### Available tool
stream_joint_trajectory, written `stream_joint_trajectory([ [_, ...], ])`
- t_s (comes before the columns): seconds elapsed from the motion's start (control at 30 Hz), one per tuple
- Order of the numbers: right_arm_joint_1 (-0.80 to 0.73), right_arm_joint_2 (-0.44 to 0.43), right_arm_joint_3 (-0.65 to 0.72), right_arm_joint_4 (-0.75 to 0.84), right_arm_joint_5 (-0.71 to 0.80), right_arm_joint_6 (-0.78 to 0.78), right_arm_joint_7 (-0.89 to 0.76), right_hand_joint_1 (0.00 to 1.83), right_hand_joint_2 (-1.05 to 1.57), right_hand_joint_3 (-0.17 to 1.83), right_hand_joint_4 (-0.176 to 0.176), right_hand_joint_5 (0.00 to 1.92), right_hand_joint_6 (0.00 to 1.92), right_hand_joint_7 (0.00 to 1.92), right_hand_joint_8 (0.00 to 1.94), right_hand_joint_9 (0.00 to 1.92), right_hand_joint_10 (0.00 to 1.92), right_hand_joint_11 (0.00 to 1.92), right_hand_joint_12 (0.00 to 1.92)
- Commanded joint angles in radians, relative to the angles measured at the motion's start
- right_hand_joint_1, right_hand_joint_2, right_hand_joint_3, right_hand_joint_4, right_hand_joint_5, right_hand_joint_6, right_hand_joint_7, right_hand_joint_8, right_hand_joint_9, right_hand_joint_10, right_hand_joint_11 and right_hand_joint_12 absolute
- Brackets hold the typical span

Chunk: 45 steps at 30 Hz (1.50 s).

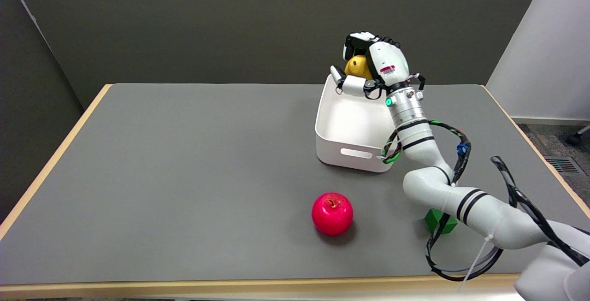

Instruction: Place the yellow pear into the white box.

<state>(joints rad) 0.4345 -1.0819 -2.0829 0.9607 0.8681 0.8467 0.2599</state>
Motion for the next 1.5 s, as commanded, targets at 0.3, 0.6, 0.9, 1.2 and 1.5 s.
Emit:
stream_joint_trajectory([
  [0.3,-0.154,0.090,0.160,0.140,0.023,-0.181,-0.093,0.92,0.74,1.08,-0.001,0.76,1.64,0.69,1.86,0.71,1.92,0.21,1.92],
  [0.6,-0.148,0.118,0.183,0.193,0.119,-0.379,-0.096,0.42,0.59,0.90,0.054,0.26,0.54,0.19,0.37,0.09,0.63,0.04,1.21],
  [0.9,-0.160,0.119,0.180,0.215,0.120,-0.303,-0.096,0.36,0.55,0.92,0.042,0.10,0.43,0.00,0.09,0.00,0.18,0.00,0.90],
  [1.2,-0.350,0.182,0.329,0.423,0.155,-0.023,-0.096,0.51,0.53,0.97,0.049,0.12,0.49,0.05,0.23,0.01,0.30,0.00,0.88],
  [1.5,-0.660,0.232,0.383,0.575,0.341,0.359,-0.082,0.34,0.66,0.81,0.020,0.24,0.43,0.20,0.28,0.00,0.61,0.00,1.01],
])
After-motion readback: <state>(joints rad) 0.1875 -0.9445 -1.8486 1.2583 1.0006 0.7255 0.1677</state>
